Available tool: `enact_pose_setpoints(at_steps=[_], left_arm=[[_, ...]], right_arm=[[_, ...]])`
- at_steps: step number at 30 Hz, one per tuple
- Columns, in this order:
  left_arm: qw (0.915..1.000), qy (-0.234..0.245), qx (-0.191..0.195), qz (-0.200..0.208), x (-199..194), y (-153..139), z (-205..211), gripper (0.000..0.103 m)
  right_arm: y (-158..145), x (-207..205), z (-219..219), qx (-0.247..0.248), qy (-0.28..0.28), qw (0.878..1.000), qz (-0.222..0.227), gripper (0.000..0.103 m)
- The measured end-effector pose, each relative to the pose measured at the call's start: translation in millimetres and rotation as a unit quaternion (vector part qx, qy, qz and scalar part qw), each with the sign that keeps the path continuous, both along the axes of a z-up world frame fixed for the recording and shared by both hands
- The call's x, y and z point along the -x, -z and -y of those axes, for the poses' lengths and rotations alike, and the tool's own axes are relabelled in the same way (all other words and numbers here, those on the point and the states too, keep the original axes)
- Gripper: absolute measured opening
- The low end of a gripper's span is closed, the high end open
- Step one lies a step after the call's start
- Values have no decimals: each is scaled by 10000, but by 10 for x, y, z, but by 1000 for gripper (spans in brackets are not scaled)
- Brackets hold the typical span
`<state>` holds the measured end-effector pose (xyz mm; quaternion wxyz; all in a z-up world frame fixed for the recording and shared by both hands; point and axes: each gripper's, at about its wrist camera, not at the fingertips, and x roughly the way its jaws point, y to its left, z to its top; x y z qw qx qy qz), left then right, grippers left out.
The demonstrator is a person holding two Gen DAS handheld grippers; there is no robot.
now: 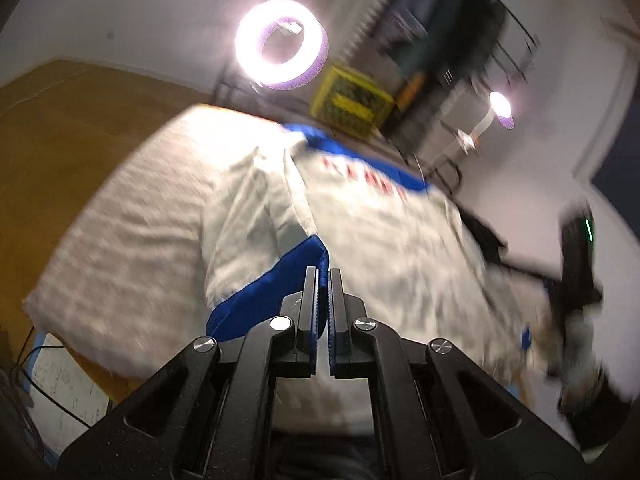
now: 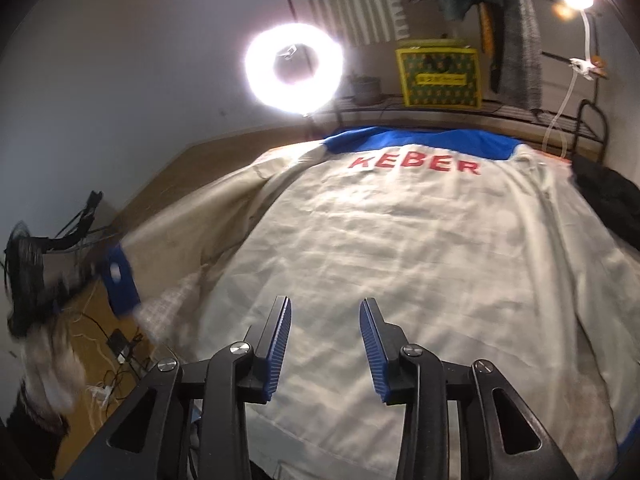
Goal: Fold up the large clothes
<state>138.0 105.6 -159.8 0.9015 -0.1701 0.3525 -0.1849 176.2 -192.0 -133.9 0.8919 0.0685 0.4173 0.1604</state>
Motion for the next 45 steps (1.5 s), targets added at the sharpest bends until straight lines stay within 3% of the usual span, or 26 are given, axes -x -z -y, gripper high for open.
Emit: enact_pose_setpoints(at_steps=[9,12,15,17,18,21,23,26,29,30,31,32,33,34,37,39,43,45], left_arm=[[9987,322,-301,-255,342,222,267,1],[9965,520,-616,-222,435,248,392,1],[9948,666,-721,-272,501,308,483,1],[9943,730,-683,-366,503,378,513,1],[9942,761,-644,-410,518,405,542,1],[9931,828,-690,-461,527,460,611,1],[9926,860,-718,-478,538,487,645,1],[9909,994,-771,-479,587,477,660,1],[9894,1083,-830,-492,704,442,639,1],[9893,1099,-824,-489,757,417,608,5],[9896,1081,-824,-478,826,389,562,16],[9907,1016,-779,-453,890,359,496,24],[9928,897,-682,-396,943,332,404,41],[9948,752,-585,-363,970,317,317,51],[9981,91,-116,-601,894,398,-77,52],[9946,-248,476,-894,737,557,-331,52],[9752,-415,1513,-1560,385,960,-569,52],[9679,-402,1800,-1705,300,1085,-573,52]], right_arm=[[317,-905,-389,-655,-487,9956,-457,42],[442,-1171,-574,-1007,-584,9912,-626,64],[588,-1402,-691,-1513,-579,9826,-908,65],[692,-1516,-742,-1536,-434,9814,-1068,65],[756,-1564,-775,-1462,-360,9816,-1179,63],[981,-1650,-873,-1068,-270,9815,-1566,29],[1019,-1622,-872,-815,-219,9846,-1533,28],[873,-1475,-784,-934,-312,9867,-1296,29],[693,-1314,-665,-913,-412,9908,-907,39],[635,-1260,-648,-825,-448,9927,-760,43],[514,-1151,-635,-708,-497,9945,-598,49],[411,-1038,-632,-571,-554,9960,-404,53],[319,-941,-623,-466,-603,9968,-235,62],[245,-844,-639,-363,-659,9971,-60,67],[96,-490,-687,-235,-791,9959,361,74],[121,-328,-697,-341,-801,9954,409,82],[422,-163,-782,-563,-971,9935,-189,84],[612,-120,-862,-513,-995,9925,-493,81]])
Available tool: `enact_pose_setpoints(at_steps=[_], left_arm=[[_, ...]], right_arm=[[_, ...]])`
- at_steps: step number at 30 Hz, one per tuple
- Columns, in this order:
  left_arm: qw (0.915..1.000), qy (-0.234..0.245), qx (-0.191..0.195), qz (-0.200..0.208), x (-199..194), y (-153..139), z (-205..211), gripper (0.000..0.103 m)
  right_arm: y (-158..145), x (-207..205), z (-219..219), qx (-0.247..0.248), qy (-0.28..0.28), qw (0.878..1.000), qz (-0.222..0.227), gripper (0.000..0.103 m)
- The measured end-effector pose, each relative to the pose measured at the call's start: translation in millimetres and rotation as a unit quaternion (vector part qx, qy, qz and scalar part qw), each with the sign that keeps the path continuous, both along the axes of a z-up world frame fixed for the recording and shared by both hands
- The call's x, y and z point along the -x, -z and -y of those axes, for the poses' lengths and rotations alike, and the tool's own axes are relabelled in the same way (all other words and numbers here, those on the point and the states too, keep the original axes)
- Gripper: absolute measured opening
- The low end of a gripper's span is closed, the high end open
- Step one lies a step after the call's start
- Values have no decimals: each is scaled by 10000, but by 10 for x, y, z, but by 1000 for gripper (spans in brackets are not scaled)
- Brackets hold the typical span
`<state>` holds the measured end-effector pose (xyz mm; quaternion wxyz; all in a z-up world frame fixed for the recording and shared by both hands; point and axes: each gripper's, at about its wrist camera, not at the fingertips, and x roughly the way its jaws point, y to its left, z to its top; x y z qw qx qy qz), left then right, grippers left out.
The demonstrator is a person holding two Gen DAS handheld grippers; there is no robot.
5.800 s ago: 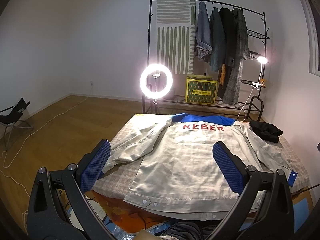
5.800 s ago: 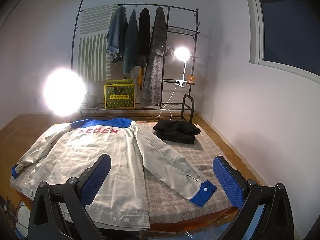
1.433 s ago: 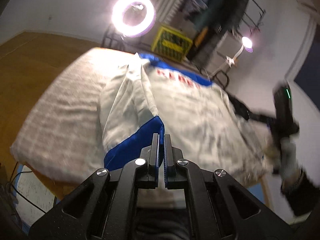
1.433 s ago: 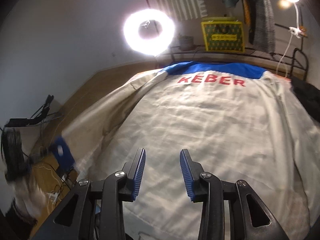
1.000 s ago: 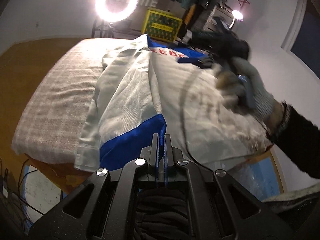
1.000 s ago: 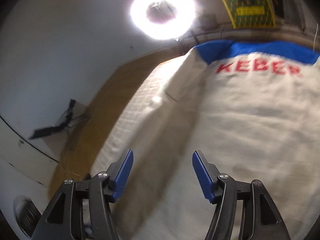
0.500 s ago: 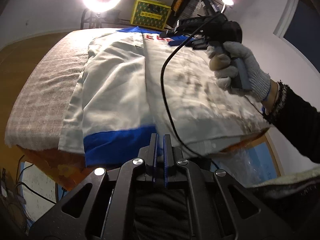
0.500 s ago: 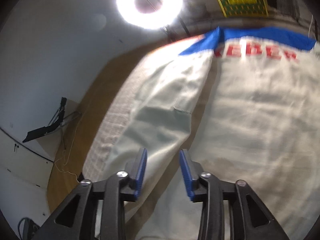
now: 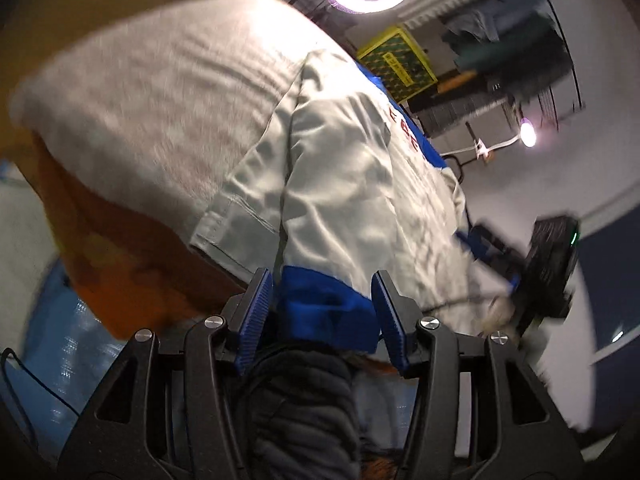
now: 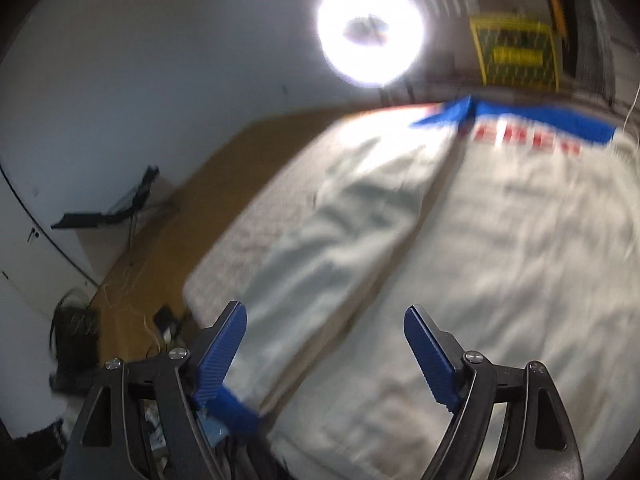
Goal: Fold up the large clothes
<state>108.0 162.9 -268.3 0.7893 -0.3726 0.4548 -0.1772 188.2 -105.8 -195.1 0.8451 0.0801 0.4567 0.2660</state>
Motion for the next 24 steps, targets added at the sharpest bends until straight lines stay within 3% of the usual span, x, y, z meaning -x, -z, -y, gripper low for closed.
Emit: enact_pose_setpoints(at_steps=[3,5,6,7,8,9,10,11,12,13,16,18,21,23,24], left_arm=[[9998,43,81,-171,-97,123,66,52],[9996,119,153,-195,-116,164,117,34],[9996,145,99,-231,-127,178,145,16],[9995,177,35,-255,-140,182,170,7],[9996,178,17,-207,-137,164,182,7],[9998,131,-19,-121,-117,116,186,5],[9999,86,-62,-63,-92,74,170,4],[9999,5,-98,32,-66,-12,159,4],[9996,-97,-120,246,-7,-171,135,4],[9989,-150,-211,386,24,-278,133,4],[9959,-223,-649,587,114,-449,121,4],[9970,-110,-751,170,59,-215,139,4],[9981,-73,-571,-217,22,59,132,4],[9988,-142,-429,-204,23,94,115,4],[9989,-176,-387,-196,27,91,108,4]], right_arm=[[293,11,-87,-59,-91,9986,-516,75],[467,-21,-128,30,-84,9973,-729,73],[527,-28,-160,69,-92,9966,-821,69],[584,-40,-188,61,-125,9956,-931,65],[639,-58,-219,1,-173,9943,-1049,62],[682,-80,-251,-75,-237,9931,-1145,53],[718,-101,-290,-110,-300,9918,-1237,33],[751,-108,-335,-107,-364,9903,-1334,23],[743,-107,-375,-90,-384,9900,-1354,7],[688,-90,-400,-161,-405,9906,-1298,2],[534,-9,-385,-371,-431,9920,-1123,0],[575,18,-368,-162,-363,9932,-1091,0],[771,23,-350,345,-293,9903,-1313,0],[759,46,-276,37,-306,9901,-1371,4],[725,41,-244,-100,-288,9900,-1376,13]])
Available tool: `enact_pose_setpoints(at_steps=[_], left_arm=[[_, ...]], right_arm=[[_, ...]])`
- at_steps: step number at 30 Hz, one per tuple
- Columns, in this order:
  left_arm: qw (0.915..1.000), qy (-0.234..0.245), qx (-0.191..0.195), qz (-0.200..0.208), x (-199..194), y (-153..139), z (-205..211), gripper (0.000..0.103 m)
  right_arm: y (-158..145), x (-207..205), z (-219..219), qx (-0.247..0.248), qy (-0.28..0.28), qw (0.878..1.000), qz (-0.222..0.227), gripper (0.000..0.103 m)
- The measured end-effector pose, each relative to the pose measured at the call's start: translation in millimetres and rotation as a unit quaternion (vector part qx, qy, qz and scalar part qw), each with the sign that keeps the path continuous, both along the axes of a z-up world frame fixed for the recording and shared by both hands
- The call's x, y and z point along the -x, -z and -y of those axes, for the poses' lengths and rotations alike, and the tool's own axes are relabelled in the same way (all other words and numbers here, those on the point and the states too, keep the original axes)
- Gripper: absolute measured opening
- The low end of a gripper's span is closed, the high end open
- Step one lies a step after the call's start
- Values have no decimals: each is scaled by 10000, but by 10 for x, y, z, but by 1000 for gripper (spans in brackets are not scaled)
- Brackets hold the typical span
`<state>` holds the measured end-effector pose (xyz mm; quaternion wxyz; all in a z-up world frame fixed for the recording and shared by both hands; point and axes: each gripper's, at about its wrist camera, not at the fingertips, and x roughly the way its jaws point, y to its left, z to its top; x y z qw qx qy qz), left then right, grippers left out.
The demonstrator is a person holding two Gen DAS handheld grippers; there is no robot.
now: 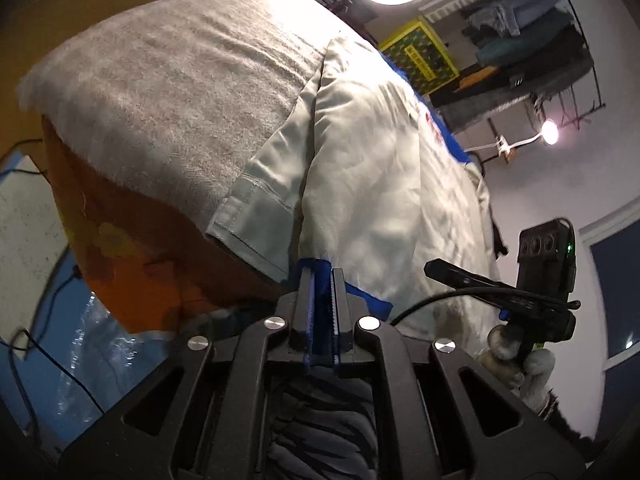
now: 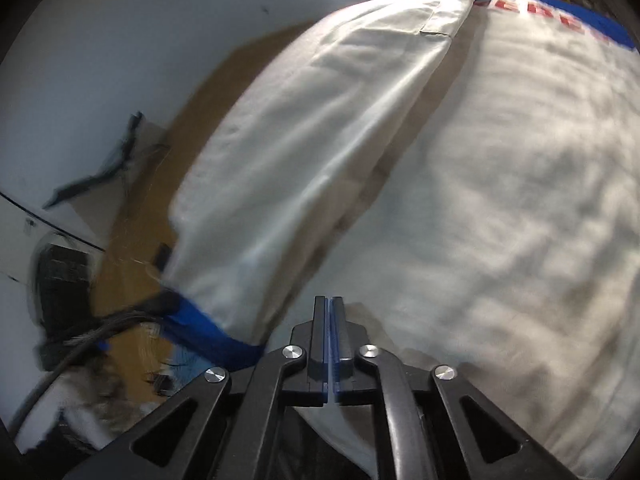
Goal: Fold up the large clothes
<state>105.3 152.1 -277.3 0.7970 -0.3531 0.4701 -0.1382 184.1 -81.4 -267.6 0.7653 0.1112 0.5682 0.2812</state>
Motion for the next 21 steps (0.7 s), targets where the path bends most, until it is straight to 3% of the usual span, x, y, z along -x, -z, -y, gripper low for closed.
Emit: enact_pose_setpoints(at_steps=[1,3,7,8,10,12,15,17,18,21], left_arm=[[10000,-26,28,10,5,-7,-9,4],[10000,-24,32,7,3,-30,-19,4],[10000,-87,-46,11,35,-65,-59,8],[9999,-114,-52,-6,41,-58,-73,8],[9999,-155,-54,-35,48,-42,-74,9],[9998,-176,-87,-92,29,-8,-92,9],[9997,-154,-160,-129,26,36,-84,9],[9996,-134,-217,-100,33,28,-72,9],[9995,-114,-280,-78,37,17,-64,9],[9986,-115,-523,-53,52,5,-51,9]], right_arm=[[-37,-13,28,-86,55,9999,16,45],[-152,-65,62,-306,202,9991,213,63],[-188,-287,-7,-432,295,9984,213,56],[-144,-366,-52,-379,304,9987,159,50],[-51,-442,-157,-309,226,9993,9,25],[35,-386,-273,184,80,9998,9,11],[183,-268,-336,1041,-211,9942,148,1],[126,-243,-279,1044,-236,9941,170,0],[79,-230,-230,931,-216,9953,170,6],[-145,-171,-170,585,-312,9966,489,11]])
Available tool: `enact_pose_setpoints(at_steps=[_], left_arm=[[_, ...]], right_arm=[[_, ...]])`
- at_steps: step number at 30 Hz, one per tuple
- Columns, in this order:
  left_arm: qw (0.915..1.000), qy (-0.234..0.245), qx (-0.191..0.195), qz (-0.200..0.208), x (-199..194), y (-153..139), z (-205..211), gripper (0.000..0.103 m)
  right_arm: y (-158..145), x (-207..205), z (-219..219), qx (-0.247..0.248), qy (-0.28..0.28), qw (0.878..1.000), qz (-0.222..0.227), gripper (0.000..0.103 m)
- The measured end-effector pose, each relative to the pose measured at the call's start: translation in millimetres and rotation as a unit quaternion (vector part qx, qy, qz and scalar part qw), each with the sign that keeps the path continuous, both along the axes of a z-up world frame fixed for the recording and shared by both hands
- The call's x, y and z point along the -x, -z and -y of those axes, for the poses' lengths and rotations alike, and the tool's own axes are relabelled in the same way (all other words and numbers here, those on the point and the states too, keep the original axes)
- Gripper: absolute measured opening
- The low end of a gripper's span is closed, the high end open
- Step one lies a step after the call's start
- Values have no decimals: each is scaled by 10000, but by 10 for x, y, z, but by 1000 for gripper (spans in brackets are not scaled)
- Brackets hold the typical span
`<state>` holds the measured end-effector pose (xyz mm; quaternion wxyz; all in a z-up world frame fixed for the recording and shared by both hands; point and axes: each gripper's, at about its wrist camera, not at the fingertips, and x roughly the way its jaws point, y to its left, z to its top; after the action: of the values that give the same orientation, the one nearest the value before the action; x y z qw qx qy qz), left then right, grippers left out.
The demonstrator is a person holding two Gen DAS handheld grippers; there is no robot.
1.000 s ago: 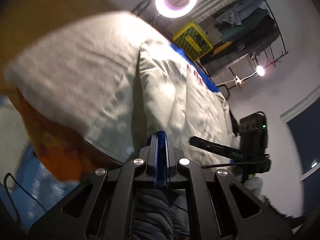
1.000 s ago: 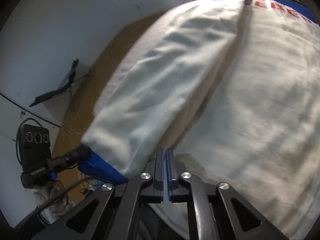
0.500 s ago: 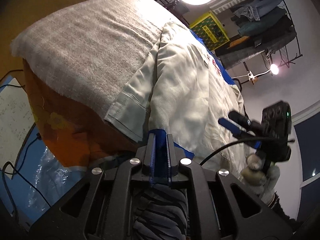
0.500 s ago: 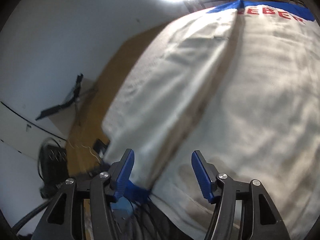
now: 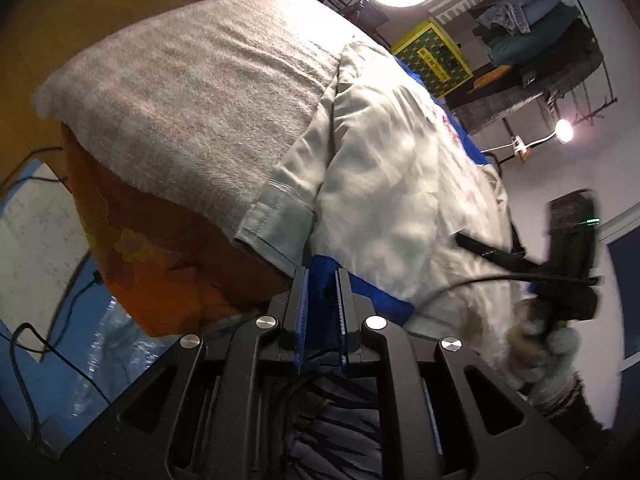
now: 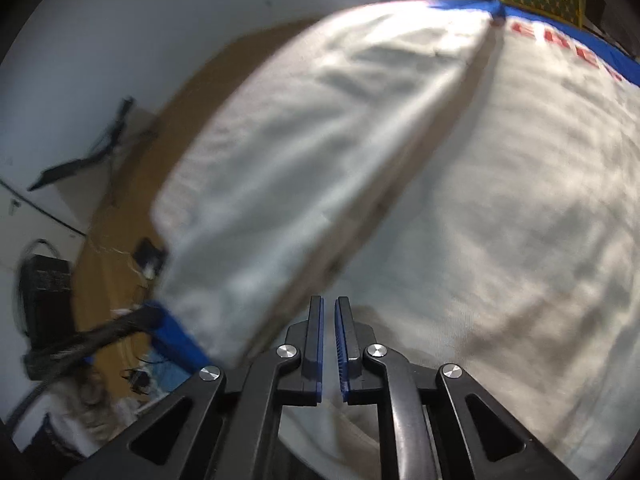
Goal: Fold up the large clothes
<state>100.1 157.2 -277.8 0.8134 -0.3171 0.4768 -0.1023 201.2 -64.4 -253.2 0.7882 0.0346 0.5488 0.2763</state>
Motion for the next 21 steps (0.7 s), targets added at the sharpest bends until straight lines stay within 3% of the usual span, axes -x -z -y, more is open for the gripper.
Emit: enact_pose_setpoints(at_steps=[1,4,6,8,10,15,17,19,21], left_arm=[[10000,-35,-6,21,10,-2,-10,9],[9999,-135,34,69,29,-7,-48,9],[9999,-144,38,82,28,-9,-53,9],[9999,-124,10,82,18,-8,-35,9],[9999,-101,-103,70,5,0,-6,9],[9996,-191,-167,79,27,45,-52,12],[9990,-375,-78,236,63,28,-151,30],[9971,-676,22,361,78,35,-281,71],[9946,-916,298,385,45,102,-403,74]], right_arm=[[-111,42,12,-126,-67,9996,234,25],[-397,163,-3,-320,-73,9930,1136,50],[-484,193,-30,-415,-69,9882,1474,51],[-408,72,-215,-372,-193,9908,1286,51],[-256,-24,-340,-231,-339,9940,1014,38],[286,56,-517,910,-729,9916,564,29],[274,123,-472,924,-844,9898,676,29],[194,128,-424,701,-798,9926,589,30],[69,137,-431,519,-790,9932,681,30]])
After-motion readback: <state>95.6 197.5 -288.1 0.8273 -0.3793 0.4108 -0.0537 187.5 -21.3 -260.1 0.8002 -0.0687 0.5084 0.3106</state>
